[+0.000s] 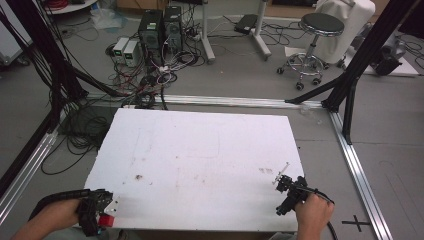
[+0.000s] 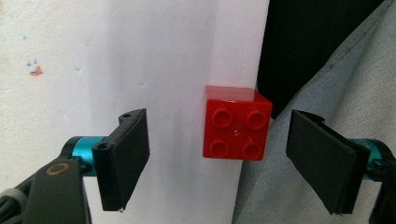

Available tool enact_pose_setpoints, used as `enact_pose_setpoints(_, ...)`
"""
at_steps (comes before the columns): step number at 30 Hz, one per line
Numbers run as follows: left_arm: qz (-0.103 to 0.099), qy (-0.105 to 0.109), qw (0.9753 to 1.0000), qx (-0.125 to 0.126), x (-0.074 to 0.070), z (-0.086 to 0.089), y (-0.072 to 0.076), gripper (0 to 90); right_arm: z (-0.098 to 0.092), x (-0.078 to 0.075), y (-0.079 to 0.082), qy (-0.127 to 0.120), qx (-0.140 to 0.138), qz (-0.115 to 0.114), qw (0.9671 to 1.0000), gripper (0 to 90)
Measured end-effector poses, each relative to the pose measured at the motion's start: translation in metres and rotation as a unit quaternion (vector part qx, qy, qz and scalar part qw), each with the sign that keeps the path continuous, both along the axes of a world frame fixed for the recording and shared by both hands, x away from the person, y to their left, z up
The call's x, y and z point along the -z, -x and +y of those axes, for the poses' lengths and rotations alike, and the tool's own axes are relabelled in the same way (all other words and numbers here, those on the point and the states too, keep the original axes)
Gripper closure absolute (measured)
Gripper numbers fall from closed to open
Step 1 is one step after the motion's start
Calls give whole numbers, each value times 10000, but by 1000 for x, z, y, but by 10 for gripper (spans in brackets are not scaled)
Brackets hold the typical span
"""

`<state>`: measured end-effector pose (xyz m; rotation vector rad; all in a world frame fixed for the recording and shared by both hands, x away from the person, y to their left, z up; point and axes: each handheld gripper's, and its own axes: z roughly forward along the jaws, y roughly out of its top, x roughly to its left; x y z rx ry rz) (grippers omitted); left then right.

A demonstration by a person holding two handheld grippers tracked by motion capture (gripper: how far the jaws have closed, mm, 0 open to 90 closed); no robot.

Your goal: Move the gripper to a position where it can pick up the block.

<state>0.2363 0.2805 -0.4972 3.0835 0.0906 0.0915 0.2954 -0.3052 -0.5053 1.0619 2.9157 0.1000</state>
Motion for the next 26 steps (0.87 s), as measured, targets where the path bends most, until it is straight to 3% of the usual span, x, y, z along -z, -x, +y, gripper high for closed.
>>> enact_pose_setpoints(8,39,-11,9999,95,8,1,2,218,0,0,0,-16,6,-10,10000,29)
enact_pose_setpoints(16,-7,-200,9993,324,15,2,4,219,0,1,0,-26,-12,-7,10000,29)
enact_pose_setpoints(26,4,-151,9991,384,17,0,6,219,-1,0,0,-10,-11,-4,10000,29)
